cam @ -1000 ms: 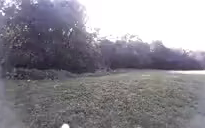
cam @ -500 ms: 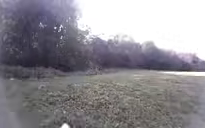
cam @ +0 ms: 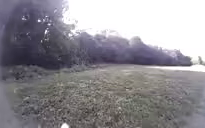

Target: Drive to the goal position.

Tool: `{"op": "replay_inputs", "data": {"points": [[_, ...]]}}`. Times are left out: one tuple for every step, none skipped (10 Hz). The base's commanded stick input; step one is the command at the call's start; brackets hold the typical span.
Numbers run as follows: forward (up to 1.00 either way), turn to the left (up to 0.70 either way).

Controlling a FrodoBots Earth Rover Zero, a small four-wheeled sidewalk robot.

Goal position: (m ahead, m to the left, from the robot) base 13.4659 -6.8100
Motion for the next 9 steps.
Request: {"op": "replay_inputs", "data": {"points": [[0.7,-0.35],[0.7,-0.35],[0.7,-0.35],[0.7,-0.35],[0.7,-0.35],[0.7,-0.35],[0.7,-0.35],[0.7,-0.35],[0.7,-0.35]]}}
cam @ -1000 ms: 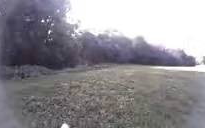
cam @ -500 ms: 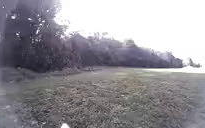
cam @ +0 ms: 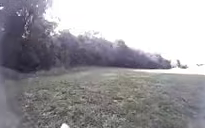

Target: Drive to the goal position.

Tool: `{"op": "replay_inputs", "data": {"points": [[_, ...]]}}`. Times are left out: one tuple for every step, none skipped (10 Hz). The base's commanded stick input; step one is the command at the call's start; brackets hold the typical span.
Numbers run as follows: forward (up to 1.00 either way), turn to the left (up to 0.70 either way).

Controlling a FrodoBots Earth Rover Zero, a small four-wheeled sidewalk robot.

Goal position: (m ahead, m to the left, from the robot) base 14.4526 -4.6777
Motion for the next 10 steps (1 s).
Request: {"op": "replay_inputs", "data": {"points": [[0.7,-0.35],[0.7,-0.35],[0.7,-0.35],[0.7,-0.35],[0.7,-0.35],[0.7,-0.35],[0.7,-0.35],[0.7,-0.35],[0.7,-0.35],[0.7,-0.35]]}}
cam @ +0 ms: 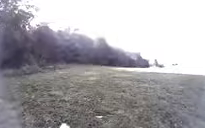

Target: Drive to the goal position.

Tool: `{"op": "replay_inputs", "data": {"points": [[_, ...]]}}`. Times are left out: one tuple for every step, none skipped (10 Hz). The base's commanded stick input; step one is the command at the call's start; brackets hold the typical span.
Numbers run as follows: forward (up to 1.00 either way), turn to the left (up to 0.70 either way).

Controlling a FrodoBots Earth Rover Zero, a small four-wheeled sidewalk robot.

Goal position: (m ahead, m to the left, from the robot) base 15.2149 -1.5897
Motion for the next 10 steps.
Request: {"op": "replay_inputs", "data": {"points": [[0.7,-0.35],[0.7,-0.35],[0.7,-0.35],[0.7,-0.35],[0.7,-0.35],[0.7,-0.35],[0.7,-0.35],[0.7,-0.35],[0.7,-0.35],[0.7,0.0]]}}
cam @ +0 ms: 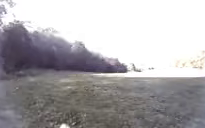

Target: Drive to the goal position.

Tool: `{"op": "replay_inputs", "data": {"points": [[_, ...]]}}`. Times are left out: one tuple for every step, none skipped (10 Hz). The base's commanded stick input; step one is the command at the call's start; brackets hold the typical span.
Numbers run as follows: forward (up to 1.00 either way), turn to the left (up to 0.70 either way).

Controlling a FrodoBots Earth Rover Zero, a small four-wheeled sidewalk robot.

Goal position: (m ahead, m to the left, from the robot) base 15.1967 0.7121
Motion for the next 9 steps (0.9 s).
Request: {"op": "replay_inputs", "data": {"points": [[0.7,0.0],[0.7,0.0],[0.7,0.0],[0.7,0.0],[0.7,0.0],[0.7,0.0],[0.7,0.0],[0.7,0.0],[0.7,0.0]]}}
